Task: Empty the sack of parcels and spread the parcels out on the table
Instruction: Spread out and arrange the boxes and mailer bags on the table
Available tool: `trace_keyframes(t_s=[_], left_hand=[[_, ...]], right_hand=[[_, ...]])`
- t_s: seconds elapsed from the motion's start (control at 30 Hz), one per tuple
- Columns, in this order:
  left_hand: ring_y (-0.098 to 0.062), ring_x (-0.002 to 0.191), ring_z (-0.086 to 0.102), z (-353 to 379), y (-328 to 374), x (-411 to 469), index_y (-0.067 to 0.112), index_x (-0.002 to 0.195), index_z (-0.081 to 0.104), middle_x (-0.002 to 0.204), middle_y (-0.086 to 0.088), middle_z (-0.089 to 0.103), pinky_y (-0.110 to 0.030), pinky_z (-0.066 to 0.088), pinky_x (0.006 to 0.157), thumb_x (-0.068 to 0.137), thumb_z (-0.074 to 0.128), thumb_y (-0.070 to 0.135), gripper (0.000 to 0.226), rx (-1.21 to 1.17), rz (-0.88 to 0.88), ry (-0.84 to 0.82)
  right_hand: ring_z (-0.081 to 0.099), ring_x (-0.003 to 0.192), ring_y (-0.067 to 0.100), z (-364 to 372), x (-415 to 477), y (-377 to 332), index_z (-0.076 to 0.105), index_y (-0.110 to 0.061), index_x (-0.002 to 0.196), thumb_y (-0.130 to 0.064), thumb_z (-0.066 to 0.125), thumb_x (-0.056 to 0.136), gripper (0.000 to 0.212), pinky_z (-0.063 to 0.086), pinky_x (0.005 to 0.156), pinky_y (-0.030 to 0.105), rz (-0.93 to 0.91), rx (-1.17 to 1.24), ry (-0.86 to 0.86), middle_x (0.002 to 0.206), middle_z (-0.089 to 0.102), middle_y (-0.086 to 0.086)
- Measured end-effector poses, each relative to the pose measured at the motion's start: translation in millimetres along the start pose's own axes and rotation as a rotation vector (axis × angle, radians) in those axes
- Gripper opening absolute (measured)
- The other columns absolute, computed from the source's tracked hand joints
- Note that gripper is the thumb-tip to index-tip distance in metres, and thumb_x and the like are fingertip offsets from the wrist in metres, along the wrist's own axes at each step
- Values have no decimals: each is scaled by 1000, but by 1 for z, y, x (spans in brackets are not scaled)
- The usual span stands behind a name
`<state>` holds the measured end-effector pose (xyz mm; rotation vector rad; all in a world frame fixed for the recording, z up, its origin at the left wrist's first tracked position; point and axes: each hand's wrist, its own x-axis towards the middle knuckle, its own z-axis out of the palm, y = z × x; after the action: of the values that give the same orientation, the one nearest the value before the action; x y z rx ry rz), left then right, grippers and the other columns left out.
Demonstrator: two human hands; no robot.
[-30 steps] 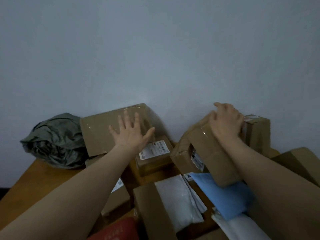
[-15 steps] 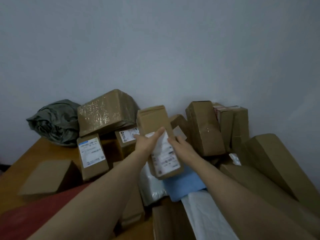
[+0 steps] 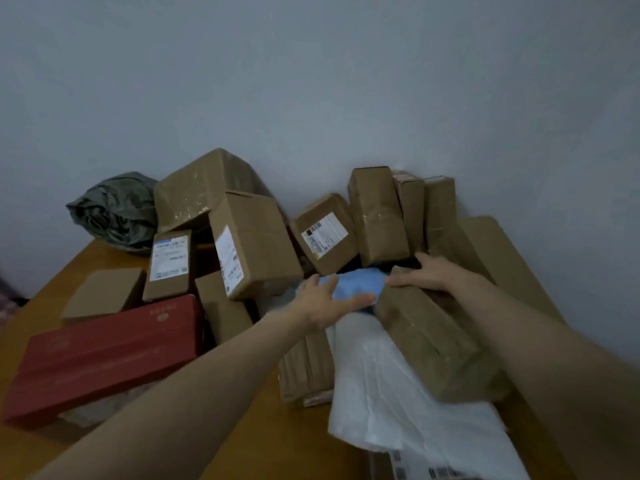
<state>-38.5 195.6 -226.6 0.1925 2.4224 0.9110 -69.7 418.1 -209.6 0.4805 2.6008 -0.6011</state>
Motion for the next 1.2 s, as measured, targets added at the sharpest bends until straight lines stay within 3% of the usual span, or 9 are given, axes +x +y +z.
trace_keyframes(t_s=[0.2, 0.5, 0.63, 0.73, 0.83, 0.93, 1.0, 1.13, 1.2], left_hand=[[-43, 145, 0, 66, 17, -11, 30, 149, -17, 150, -17, -36, -53, 21, 115, 69, 72, 61, 125, 454, -55, -237], [-31, 145, 13, 29, -42, -58, 12, 151, 11, 157, -16, -2, -32, 24, 111, 81, 74, 22, 95, 530, 57, -152], [-33, 147, -9, 32, -56, -67, 29, 151, 15, 160, -9, -5, -60, 6, 114, 91, 51, 11, 72, 720, -4, 6], [-29, 146, -15, 51, -48, -72, 42, 149, 16, 161, -1, -7, -68, -8, 110, 94, 43, 46, 61, 707, 95, 13], [-30, 144, -23, 88, -33, -84, 51, 146, 3, 159, 3, -17, -70, -13, 105, 73, 39, 85, 88, 673, 237, -108], [-33, 139, -33, 125, -30, -92, 52, 143, -16, 155, 2, -31, -73, -18, 100, 57, 49, 90, 114, 859, 291, -222], [-34, 138, -34, 129, -41, -90, 50, 143, -18, 154, 2, -32, -75, -17, 98, 58, 60, 82, 120, 952, 257, -255], [-30, 140, -33, 95, -69, -85, 47, 144, -18, 153, 0, -34, -72, -7, 105, 68, 71, 60, 118, 872, 103, -228], [-28, 140, -33, 83, -74, -89, 44, 145, -20, 152, -2, -37, -65, 0, 112, 71, 73, 53, 119, 763, 44, -221]], right_hand=[[25, 140, 24, 24, -55, 42, 23, -27, 149, -56, 67, 76, 90, 27, 106, 31, -42, 164, -130, 155, 19, 2], [41, 129, 18, 75, -116, 55, 41, -28, 141, -32, 65, 83, 63, 35, 105, 29, -227, 56, 38, 143, 41, -2], [40, 127, 30, 88, -130, 106, 40, -30, 138, -20, 53, 87, 53, 39, 103, 45, -32, -194, 188, 145, 36, 7], [15, 142, 38, 100, -141, 126, 22, -39, 146, -28, 52, 90, 65, 25, 111, 57, 112, -264, 205, 158, 7, 9], [-6, 147, 30, 120, -153, 113, 14, -46, 147, -49, 40, 95, 58, -2, 112, 61, -20, -301, 212, 160, -3, 2], [-5, 147, 25, 149, -152, 92, 12, -46, 147, -51, 28, 98, 52, -3, 114, 55, -152, -128, 56, 160, 0, 0], [2, 147, 26, 162, -141, 92, 8, -40, 149, -54, 31, 97, 59, 5, 116, 52, -121, -18, 33, 160, 0, 4], [20, 143, 27, 159, -119, 96, 1, -20, 152, -58, 78, 63, 124, 26, 115, 41, 124, 682, 2, 158, 10, 5], [23, 142, 24, 158, -114, 86, 0, -15, 152, -53, 86, 54, 136, 28, 114, 38, 118, 795, -73, 157, 15, 4]])
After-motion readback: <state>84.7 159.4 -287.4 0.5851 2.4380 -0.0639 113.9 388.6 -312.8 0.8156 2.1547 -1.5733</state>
